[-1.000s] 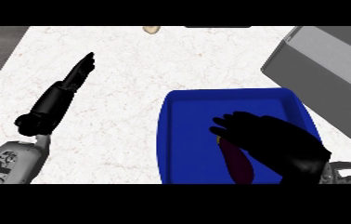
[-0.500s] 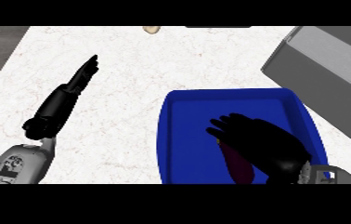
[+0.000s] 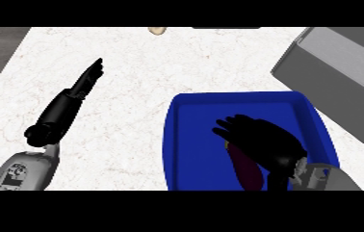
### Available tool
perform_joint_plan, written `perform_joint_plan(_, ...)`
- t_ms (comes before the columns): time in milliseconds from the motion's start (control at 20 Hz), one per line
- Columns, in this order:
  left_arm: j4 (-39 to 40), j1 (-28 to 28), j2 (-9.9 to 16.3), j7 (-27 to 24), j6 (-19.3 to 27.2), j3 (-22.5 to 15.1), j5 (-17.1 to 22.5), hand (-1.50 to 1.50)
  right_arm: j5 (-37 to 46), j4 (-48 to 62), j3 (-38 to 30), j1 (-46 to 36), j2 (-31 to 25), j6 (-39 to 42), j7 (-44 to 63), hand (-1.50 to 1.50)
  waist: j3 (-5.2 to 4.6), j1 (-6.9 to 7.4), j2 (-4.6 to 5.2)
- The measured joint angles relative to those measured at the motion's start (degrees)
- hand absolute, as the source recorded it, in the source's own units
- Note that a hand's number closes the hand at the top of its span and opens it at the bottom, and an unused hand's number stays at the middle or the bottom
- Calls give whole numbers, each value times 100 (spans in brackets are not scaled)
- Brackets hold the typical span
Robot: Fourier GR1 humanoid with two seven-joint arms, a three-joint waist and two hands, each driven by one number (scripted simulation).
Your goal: Pick the eggplant from the tray and place it in the cardboard box
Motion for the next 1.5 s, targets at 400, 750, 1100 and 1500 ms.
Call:
perform_joint_plan(400, 79, -33, -159, -35, -239, 263, -225, 0, 649, 347, 128, 307, 253, -238, -384, -150, 0, -12, 0)
perform_joint_plan(750, -36, -18, -327, 93, -393, 415, -375, 0, 1139, 764, -4, 280, 458, -325, -585, -150, 0, -9, -1)
perform_joint_plan(1100, -61, -62, -452, 140, -545, 551, -474, 0, 1473, 1239, -1, 360, 489, -692, -1223, 150, -13, -8, -9)
perform_joint_plan(1500, -89, -105, -474, 185, -668, 692, -493, 0, 1841, 1432, 96, 328, 548, -1539, -2034, 150, -47, -21, -29)
